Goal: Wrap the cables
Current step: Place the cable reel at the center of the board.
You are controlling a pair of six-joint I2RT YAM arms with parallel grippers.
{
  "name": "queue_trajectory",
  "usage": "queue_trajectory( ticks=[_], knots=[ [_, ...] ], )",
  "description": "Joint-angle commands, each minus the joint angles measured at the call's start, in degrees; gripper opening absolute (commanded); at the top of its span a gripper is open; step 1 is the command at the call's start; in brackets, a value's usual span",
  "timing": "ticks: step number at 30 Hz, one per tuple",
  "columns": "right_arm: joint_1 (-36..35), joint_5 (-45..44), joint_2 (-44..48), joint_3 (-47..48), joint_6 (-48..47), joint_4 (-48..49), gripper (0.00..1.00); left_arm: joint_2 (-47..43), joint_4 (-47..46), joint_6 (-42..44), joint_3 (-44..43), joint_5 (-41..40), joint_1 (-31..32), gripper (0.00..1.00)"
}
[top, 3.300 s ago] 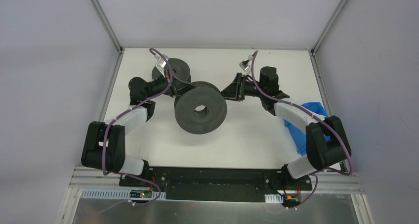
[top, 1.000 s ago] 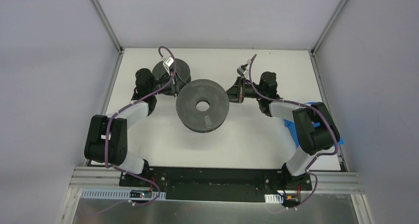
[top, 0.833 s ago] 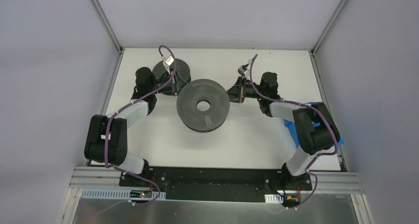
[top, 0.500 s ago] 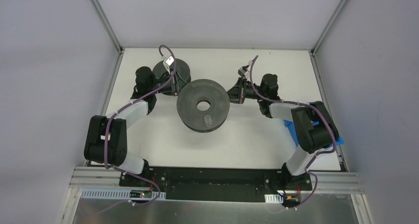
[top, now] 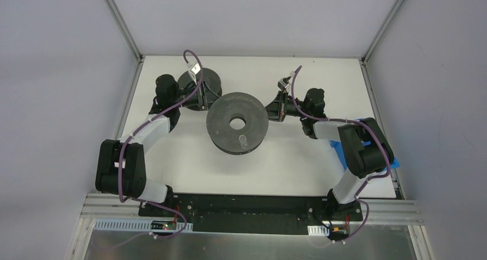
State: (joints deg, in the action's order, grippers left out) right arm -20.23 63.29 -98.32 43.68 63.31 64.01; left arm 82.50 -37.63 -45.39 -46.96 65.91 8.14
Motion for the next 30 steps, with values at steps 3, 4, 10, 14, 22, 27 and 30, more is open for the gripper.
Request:
queue_trajectory(
  ticks=[3, 4, 10, 14, 22, 27, 30],
  knots=[
    [0.58, -0.43, -0.03, -0.12, 3.51, 5.29, 0.00, -5.11, 1.51, 2.99, -3.26, 1.05, -0.76, 0.45],
    [0.55, -0.44, -0.02, -0.22, 3.91, 5.90, 0.00, -5.27, 2.10, 3.13, -3.38, 1.01, -0.78, 0.45],
    [0.55, -0.21, -0.43, -0.35, 4.22, 6.43, 0.00, -6.30, 7.39, 6.18, -4.21, -0.05, -1.01, 0.47],
    [0.60, 0.39, -0.58, -0.71, 4.43, 7.89, 0.00, -6.83, 12.95, 8.76, -5.72, -1.09, -1.36, 0.49],
    [0.67, 0.49, -1.36, -1.25, 4.30, 8.50, 0.00, -6.98, 17.18, 10.22, -6.18, -2.16, -3.16, 0.49],
    [0.70, -0.44, -1.87, -1.81, 3.26, 8.50, 0.00, -7.12, 18.40, 10.23, -7.46, -3.95, -5.11, 0.49],
    [0.71, -0.60, -2.46, -1.53, 3.44, 8.55, 0.00, -7.59, 21.34, 11.51, -9.14, -6.13, -5.87, 0.49]
  ],
)
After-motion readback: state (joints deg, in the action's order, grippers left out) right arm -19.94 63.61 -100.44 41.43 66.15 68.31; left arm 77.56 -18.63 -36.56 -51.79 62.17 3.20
